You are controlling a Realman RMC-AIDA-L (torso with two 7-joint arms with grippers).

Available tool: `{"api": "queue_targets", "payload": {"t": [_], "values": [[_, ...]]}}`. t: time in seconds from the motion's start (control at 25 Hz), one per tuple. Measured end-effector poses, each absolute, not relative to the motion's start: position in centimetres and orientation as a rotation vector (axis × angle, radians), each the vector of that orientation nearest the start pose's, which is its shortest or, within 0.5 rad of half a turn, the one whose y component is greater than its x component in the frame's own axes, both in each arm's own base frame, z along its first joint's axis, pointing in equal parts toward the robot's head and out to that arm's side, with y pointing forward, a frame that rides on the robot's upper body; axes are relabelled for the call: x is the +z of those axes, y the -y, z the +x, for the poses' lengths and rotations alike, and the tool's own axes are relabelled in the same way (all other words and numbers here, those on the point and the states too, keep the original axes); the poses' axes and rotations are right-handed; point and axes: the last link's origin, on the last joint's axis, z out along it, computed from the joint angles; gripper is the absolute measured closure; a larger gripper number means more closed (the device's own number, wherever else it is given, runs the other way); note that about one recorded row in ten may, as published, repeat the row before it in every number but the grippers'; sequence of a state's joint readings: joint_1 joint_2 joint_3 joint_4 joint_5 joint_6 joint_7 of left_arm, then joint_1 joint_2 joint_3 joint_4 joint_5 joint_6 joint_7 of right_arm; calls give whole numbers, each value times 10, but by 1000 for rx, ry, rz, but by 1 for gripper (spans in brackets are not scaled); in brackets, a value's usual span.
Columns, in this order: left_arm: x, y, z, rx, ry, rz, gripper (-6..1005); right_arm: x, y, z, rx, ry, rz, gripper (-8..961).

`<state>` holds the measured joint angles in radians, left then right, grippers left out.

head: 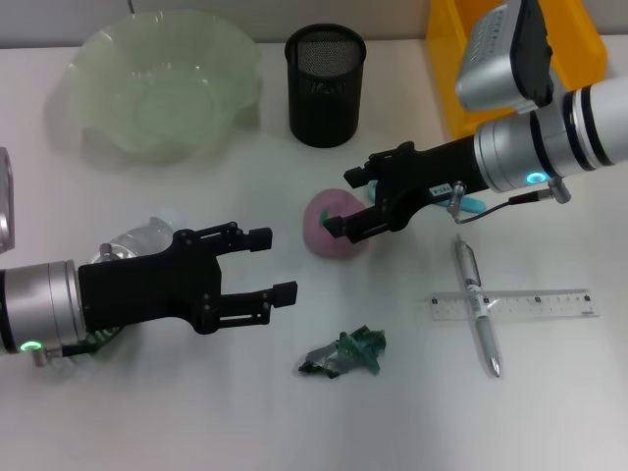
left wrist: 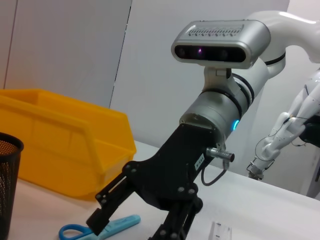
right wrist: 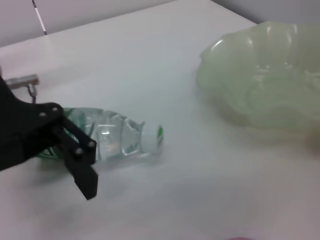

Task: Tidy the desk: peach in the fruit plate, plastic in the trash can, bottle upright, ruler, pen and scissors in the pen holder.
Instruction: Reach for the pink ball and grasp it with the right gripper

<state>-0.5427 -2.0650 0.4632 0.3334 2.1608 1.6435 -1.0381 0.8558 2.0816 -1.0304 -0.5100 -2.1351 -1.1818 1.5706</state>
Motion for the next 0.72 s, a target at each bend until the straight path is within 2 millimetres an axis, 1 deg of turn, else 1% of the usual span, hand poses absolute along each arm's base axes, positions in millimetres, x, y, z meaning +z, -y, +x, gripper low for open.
{"api": "queue_targets", "payload": {"t": [0.72], "values": [[-39,-287,-276,-888,544,-2782,212,-80,-395,195,117,-428,-2910,138]]}}
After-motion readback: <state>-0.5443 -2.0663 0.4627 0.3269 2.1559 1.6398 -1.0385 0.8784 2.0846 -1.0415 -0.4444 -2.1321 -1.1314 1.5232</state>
